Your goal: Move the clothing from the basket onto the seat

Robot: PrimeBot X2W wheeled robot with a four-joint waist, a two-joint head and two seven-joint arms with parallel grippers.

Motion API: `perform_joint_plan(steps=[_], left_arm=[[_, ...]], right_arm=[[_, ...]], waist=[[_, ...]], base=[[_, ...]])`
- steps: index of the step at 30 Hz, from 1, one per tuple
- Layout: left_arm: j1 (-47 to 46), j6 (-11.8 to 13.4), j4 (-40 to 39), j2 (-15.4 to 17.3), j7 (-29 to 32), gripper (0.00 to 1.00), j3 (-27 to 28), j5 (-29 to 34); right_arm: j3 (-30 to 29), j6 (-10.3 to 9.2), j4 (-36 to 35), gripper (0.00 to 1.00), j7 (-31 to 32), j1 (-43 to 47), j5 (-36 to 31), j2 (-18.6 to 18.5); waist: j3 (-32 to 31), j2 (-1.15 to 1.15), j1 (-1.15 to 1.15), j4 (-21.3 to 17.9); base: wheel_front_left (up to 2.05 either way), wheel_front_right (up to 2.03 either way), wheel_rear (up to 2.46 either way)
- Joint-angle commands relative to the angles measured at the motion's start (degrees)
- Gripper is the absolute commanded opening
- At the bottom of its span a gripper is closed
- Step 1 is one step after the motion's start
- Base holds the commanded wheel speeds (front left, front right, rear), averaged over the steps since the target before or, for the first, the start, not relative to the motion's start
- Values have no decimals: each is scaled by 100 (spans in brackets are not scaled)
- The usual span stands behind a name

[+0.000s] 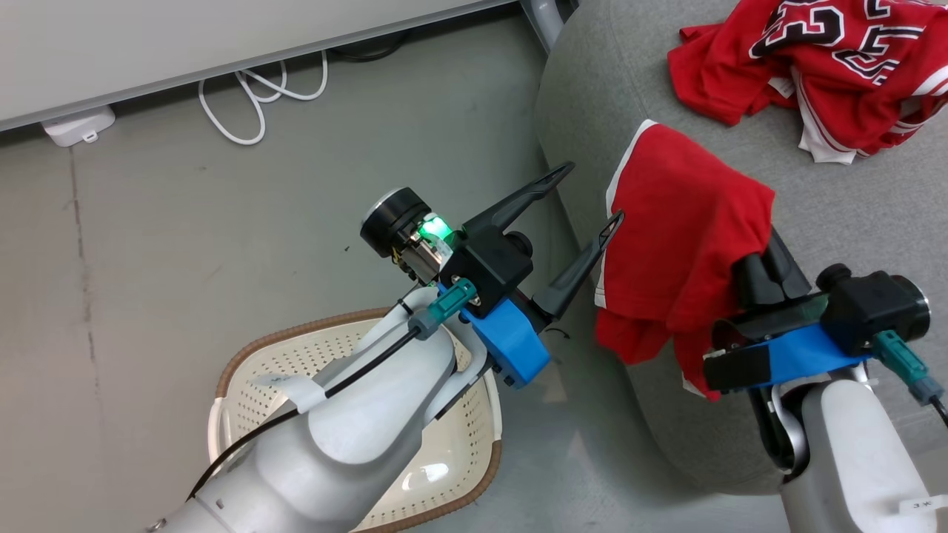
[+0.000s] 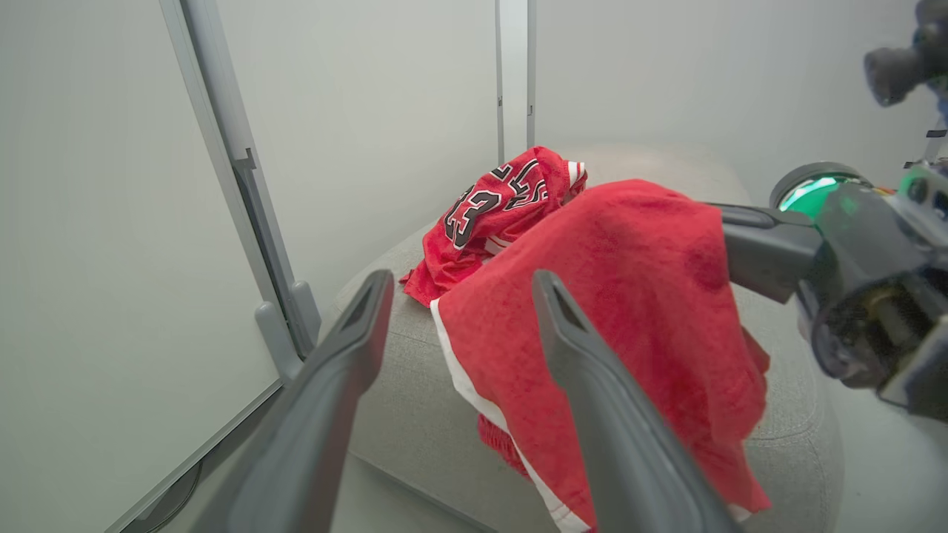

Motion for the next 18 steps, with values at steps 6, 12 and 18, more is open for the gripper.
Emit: perform_joint_plan(steps=[6, 12, 18], left_arm=[[-101, 65, -46, 81, -14, 100, 52, 32], [-199, 129, -137, 200, -13, 100, 99, 76], [-471, 169, -263, 328, 18, 100, 159, 145]], right_arm=[[-146, 1, -256, 0, -21, -224, 92, 31], [-391, 1, -558, 0, -21, -907, 171, -167], [-926, 1, -802, 0, -21, -2069, 240, -588]], waist=[[132, 0, 0, 64], [443, 0, 0, 106], [1068, 0, 0, 216]], base=[[0, 0, 0], [0, 0, 0], [0, 0, 0]])
